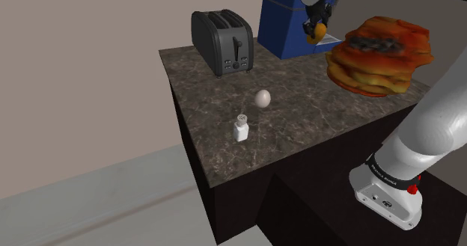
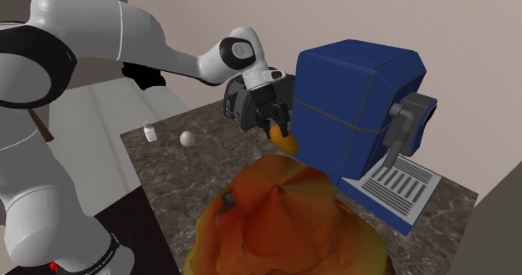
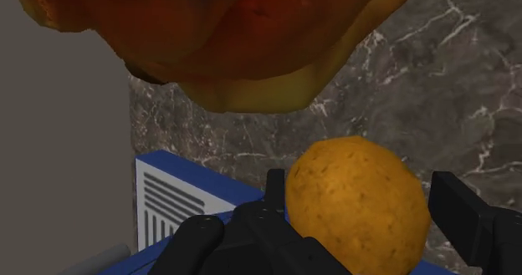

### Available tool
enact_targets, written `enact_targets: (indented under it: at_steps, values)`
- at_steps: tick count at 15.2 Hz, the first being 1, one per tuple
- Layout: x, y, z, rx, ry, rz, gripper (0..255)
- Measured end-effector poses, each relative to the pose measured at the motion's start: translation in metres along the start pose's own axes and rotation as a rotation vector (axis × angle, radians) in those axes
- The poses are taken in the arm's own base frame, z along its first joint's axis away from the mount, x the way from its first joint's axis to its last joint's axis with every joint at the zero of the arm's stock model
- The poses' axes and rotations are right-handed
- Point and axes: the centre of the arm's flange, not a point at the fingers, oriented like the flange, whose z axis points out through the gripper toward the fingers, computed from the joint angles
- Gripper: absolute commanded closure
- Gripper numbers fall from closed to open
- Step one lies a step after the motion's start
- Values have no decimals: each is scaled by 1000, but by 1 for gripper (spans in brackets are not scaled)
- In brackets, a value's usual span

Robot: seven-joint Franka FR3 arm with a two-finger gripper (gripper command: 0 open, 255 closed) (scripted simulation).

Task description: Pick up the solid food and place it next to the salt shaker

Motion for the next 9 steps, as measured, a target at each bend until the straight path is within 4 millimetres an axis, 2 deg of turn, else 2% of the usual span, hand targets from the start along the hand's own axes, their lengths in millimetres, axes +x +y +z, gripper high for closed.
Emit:
enact_targets:
  at_steps: [9]
  values:
    - [-29, -95, -59, 0, 0, 0, 255]
